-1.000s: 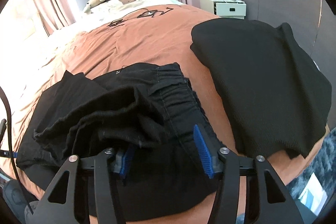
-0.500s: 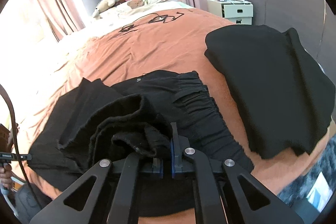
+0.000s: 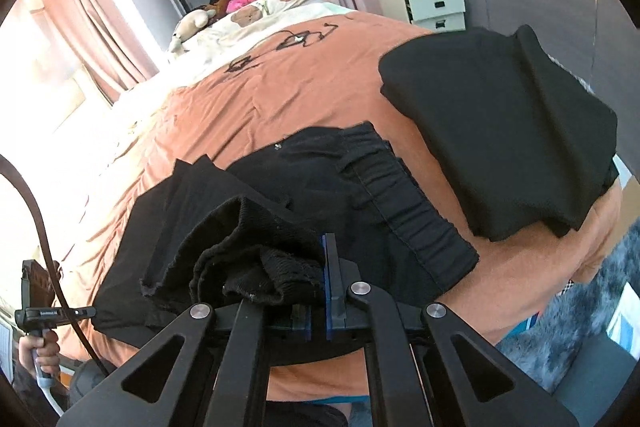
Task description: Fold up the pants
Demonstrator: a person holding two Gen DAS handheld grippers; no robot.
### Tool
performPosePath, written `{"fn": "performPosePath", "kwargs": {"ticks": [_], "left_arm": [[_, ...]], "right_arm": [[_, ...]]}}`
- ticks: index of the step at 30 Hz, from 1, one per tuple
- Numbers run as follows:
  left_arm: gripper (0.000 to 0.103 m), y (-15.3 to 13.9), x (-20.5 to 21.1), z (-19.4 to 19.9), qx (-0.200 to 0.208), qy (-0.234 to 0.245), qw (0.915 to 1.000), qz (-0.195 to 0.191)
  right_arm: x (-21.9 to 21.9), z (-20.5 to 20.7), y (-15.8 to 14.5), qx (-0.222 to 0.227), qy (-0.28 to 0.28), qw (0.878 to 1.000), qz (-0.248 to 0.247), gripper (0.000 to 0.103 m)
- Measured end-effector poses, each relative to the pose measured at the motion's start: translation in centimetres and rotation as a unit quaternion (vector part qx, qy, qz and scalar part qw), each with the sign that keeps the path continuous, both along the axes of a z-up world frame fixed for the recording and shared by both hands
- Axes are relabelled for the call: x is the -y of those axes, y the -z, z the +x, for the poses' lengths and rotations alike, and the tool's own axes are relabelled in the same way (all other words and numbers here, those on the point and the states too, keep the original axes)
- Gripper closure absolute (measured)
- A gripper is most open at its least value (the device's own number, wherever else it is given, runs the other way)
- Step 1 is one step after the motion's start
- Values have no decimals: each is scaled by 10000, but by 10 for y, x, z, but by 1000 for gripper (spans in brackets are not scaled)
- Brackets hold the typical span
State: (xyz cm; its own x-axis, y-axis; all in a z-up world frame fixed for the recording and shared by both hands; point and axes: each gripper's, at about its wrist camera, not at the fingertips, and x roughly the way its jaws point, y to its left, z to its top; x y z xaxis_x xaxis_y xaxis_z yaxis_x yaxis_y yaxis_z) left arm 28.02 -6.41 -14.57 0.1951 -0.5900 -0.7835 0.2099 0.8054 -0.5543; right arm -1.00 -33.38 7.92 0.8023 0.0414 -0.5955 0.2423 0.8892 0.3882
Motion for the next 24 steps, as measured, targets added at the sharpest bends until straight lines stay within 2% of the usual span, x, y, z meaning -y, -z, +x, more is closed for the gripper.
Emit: {"fn": "performPosePath", "kwargs": {"ticks": [1,2,4,5,7,9,10,11,13,15,17,19,22,24], "left_arm": [[93,0,-1,0,17,-11,10000,20],[100,0,-2,0,29,-23,10000,56],[100,4,-5,0,53,-104,9995,302],[100,7,-8,0,-16,-131,9996,269],[100,12,-15,-2,-91,-206,9995,202],[99,11,-17,-5,-27,-201,9993,303],[98,11,-17,-6,-5,-186,9993,309],[95,10,-17,-8,16,-180,9993,314],[81,6,-14,-12,135,-167,9990,382],[52,-1,-7,-18,364,-168,9978,522],[46,-5,-1,-23,534,-166,9968,566],[46,-5,6,-24,601,-178,9959,649],[41,-8,14,-28,747,-263,9928,896],[23,-10,20,-30,868,-304,9887,1180]], "right_arm": [[0,1,-4,32,6,10000,-43,103],[-2,1,-3,25,29,10000,-65,103],[0,5,5,-94,79,9999,-42,102],[1,11,14,-274,100,9996,-61,102],[0,17,33,-678,301,9967,-333,92],[-4,15,41,-779,353,9951,-502,89],[-5,12,41,-774,341,9949,-549,83],[-7,8,41,-768,351,9946,-608,79],[-12,-2,35,-727,398,9933,-806,57],[-20,-11,27,-666,420,9913,-1057,47],[-29,-22,21,-625,403,9893,-1256,37],[-38,-32,16,-560,371,9887,-1338,27],[-50,-42,11,-493,266,9886,-1397,24],[-56,-41,10,-602,152,9889,-1348,24]]}}
